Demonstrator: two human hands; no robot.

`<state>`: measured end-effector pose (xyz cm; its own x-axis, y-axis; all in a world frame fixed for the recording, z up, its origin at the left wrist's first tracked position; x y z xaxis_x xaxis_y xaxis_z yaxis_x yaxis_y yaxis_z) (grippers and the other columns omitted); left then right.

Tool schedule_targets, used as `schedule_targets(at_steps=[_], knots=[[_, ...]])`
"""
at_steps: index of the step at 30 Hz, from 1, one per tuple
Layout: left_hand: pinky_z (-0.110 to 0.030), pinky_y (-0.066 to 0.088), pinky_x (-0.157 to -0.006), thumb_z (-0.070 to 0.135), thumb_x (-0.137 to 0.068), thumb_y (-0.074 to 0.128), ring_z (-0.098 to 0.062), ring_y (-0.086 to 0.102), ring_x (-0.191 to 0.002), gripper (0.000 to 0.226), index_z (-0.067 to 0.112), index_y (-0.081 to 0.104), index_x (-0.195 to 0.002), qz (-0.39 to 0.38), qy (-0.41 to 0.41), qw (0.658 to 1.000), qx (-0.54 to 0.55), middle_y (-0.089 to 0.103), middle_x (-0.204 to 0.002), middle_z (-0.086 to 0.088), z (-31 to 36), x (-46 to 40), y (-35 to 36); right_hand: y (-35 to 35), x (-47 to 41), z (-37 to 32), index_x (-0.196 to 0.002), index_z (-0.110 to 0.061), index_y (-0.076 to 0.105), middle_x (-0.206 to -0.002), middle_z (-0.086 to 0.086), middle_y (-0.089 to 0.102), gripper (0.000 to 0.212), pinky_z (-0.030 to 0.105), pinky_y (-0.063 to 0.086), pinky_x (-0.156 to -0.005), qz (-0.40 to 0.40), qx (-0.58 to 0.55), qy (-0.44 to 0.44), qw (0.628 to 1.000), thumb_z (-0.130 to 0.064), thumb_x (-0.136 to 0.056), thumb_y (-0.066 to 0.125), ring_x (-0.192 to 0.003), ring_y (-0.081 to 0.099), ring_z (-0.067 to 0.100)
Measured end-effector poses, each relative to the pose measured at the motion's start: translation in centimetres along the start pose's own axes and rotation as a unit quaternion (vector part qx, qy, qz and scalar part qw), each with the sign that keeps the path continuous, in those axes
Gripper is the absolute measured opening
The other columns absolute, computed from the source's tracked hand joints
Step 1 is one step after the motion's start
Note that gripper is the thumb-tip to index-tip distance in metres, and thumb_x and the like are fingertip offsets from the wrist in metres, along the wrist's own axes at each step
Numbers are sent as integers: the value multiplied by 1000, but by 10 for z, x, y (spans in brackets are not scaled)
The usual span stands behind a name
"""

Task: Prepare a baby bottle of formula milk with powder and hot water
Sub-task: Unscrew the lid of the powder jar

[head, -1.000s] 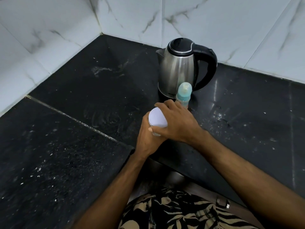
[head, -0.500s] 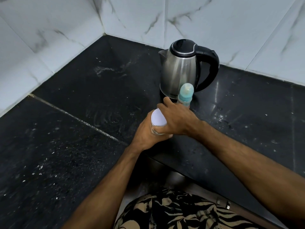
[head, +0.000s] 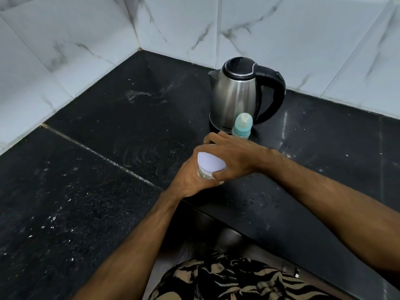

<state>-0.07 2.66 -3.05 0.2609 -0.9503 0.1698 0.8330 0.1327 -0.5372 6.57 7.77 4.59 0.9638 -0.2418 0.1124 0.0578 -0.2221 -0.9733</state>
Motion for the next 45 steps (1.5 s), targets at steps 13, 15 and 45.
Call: schedule_targets(at_steps=[13, 15, 45], knots=[[-20, 43, -96, 8, -78, 82, -7, 55, -115, 73, 13, 43, -139, -6, -41, 999, 32, 57, -130, 2, -10, -8, 6, 2, 11, 2, -149, -29, 34, -147, -2, 38, 82, 40, 40, -106, 53, -73, 56, 994, -55, -78, 65, -130, 41, 20], [-14, 44, -95, 13, -71, 88, 2, 54, -114, 83, 32, 40, -137, 3, -16, 999, 40, 55, -126, 16, -8, -6, 5, -3, 13, 7, -149, -25, 36, -143, 0, 42, 86, 38, 41, -105, 85, -54, 88, 991, -65, -78, 64, -126, 44, 19], [-11, 42, -84, 19, -67, 89, -7, 55, -104, 91, 19, 37, -143, 13, 18, 1000, 16, 53, -112, 14, -10, -4, 3, 8, 10, -1, -149, -23, 32, -147, 3, 35, 85, 40, 43, -105, 100, -146, 87, 980, -42, -76, 72, -129, 43, 22]])
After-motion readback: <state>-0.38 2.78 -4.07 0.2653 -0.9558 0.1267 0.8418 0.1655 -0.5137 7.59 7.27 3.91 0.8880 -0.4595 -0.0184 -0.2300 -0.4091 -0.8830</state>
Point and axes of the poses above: each hand's wrist, its own x-axis away from the middle knuckle, its own y-axis out of the palm, z = x × y, the point moved 9 cm from there along -x, towards the middle knuckle
